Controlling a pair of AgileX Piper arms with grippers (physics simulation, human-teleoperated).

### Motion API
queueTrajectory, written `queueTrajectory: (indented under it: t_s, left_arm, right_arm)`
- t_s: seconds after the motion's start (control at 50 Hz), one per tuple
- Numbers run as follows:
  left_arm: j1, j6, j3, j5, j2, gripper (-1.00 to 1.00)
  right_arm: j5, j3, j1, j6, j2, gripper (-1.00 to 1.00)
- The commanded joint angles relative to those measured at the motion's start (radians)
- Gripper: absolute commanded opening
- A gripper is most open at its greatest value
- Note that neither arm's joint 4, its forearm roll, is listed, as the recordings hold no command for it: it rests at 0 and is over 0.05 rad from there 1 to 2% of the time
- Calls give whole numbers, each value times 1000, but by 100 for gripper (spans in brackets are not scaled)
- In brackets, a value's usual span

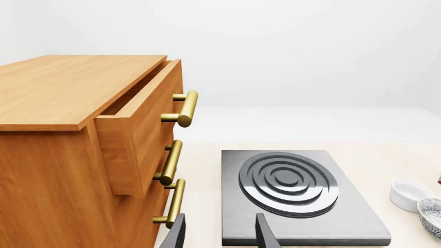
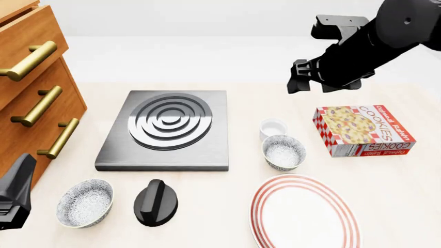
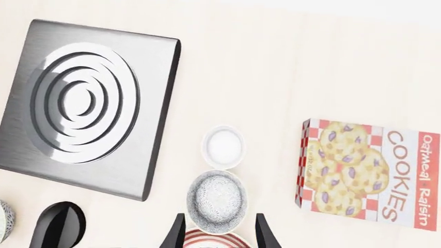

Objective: Pick the akita bowl between the plate and the ramekin and place it on the plate.

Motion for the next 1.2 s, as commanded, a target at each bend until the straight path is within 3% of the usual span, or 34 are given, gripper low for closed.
queueTrajectory:
  t_s: [0.02, 0.42, 0.98, 1.2]
  left_arm:
    - [0, 0, 0, 0, 0, 100]
    - [0, 0, 0, 0, 0, 100]
    - [0, 0, 0, 0, 0, 100]
    - [0, 0, 0, 0, 0, 100]
  right_arm:
    - [-115, 157, -7, 33, 7, 100]
    - [-289, 353, -50, 7, 71, 100]
    - [-316, 321, -95, 30, 134, 100]
    - [-354, 333, -73, 43, 187, 100]
